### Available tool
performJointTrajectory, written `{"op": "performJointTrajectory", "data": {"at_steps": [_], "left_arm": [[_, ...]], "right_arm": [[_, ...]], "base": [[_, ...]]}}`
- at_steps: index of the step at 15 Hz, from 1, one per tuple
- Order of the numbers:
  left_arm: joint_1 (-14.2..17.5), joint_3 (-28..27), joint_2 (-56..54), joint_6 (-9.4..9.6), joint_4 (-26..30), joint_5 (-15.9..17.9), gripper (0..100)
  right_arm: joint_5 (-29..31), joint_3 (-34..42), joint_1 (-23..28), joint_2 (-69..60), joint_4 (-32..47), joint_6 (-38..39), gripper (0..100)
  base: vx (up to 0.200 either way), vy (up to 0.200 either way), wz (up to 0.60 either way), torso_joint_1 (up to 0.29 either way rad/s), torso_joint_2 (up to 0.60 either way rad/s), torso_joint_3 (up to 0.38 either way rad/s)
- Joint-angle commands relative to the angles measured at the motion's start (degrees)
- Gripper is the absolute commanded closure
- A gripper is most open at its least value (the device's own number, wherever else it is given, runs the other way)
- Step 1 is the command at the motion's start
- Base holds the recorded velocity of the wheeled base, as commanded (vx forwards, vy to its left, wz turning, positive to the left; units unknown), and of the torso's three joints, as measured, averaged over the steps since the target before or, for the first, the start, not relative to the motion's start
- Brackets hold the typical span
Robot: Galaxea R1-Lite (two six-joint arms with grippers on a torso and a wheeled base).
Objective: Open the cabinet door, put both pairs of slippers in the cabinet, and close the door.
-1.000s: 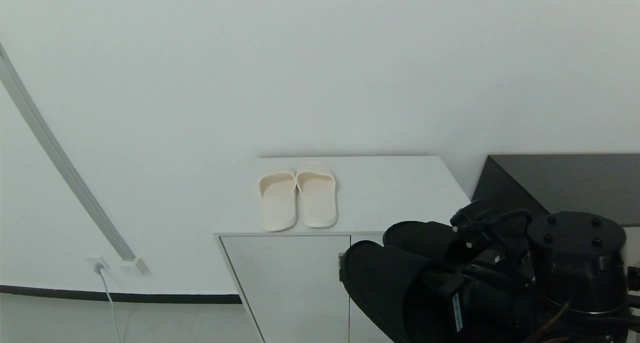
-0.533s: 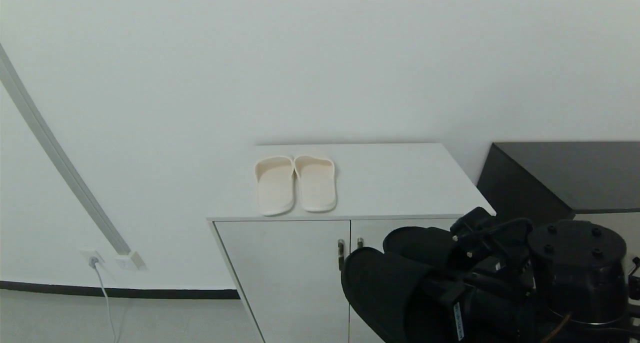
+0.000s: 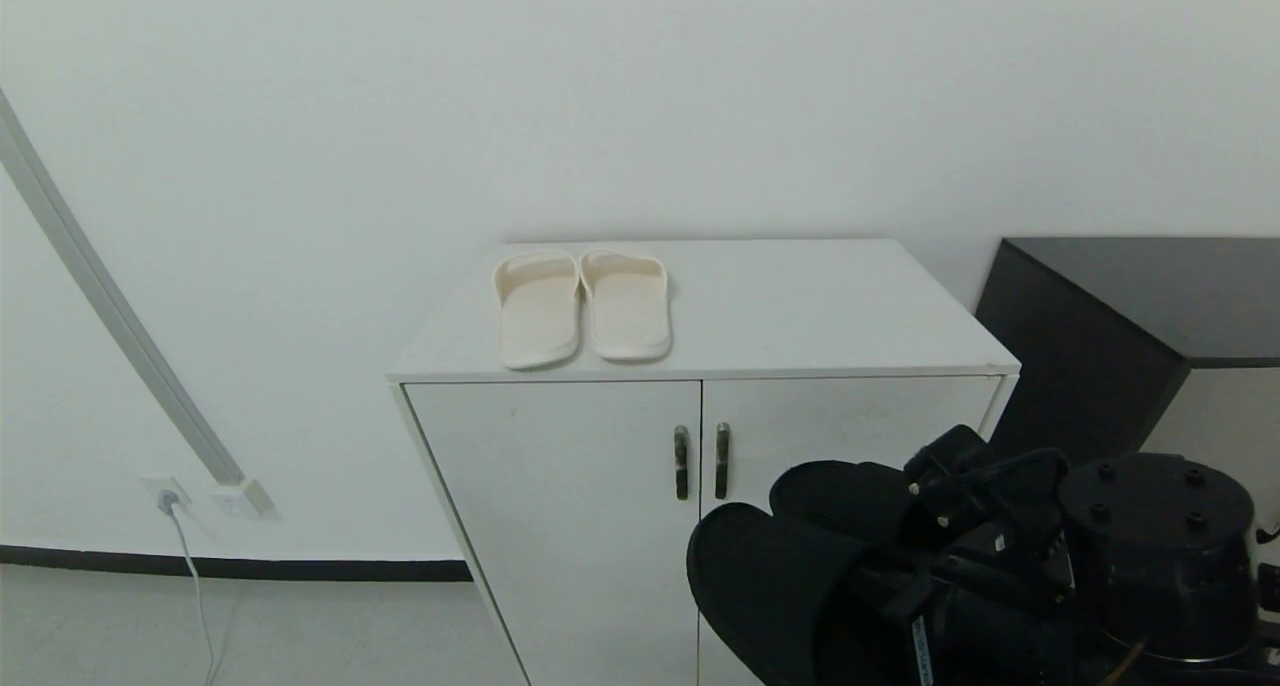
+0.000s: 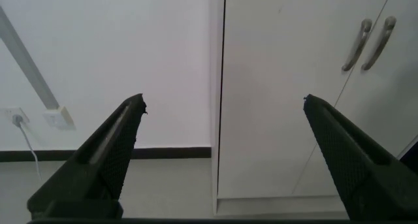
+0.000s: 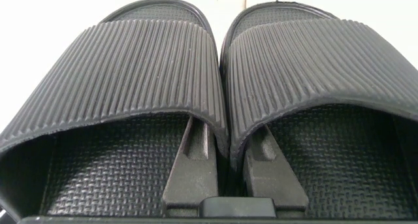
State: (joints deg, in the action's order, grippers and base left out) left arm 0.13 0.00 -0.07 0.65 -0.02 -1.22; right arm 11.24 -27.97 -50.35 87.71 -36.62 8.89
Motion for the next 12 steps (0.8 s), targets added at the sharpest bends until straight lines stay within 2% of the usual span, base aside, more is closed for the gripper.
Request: {"op": "performJointTrajectory", "data": {"at_steps": [1,12], "left_arm": [[0.0,0.0,0.1,-0.03,0.0,0.0,0],[0.0,0.0,0.1,-0.12,0.0,0.0,0]], "right_arm": [[0.0,0.0,0.0,0.1,0.0,0.0,100],[-0.2,1.2,-0.3,0.8,-0.9,-0.1,100]], "base": [[0.0,0.0,0.0,-0.198,0.53,0.32],[0.0,0.0,0.0,-0.159,0.49,0.328]]}}
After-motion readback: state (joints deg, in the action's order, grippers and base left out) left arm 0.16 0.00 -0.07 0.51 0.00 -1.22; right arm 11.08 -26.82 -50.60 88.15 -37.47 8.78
